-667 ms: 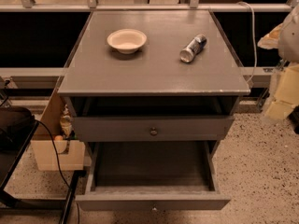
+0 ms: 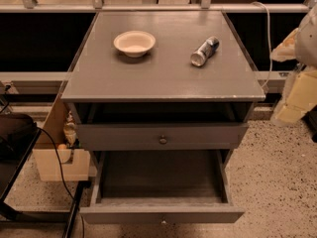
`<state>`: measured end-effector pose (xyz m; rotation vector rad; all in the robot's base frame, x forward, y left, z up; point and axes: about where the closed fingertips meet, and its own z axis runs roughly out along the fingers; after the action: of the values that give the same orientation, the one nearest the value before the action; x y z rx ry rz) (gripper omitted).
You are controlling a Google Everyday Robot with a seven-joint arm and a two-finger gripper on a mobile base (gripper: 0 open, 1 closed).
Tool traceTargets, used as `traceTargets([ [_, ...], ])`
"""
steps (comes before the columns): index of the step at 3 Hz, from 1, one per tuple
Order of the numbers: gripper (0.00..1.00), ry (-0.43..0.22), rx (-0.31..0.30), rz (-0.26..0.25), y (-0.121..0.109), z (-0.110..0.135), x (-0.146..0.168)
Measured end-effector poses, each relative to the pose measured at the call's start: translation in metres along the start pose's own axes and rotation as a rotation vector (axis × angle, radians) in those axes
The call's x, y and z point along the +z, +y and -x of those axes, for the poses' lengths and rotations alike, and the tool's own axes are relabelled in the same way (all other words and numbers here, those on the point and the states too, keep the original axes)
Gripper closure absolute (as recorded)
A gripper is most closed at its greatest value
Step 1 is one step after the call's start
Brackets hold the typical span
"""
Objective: Close middle drawer
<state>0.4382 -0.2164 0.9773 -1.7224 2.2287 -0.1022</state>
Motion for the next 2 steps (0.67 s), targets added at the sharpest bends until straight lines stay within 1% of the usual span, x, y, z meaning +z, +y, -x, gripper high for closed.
traceTargets([
  [2,0.65,0.0,0.0,0.0,0.0,0.0,0.0],
])
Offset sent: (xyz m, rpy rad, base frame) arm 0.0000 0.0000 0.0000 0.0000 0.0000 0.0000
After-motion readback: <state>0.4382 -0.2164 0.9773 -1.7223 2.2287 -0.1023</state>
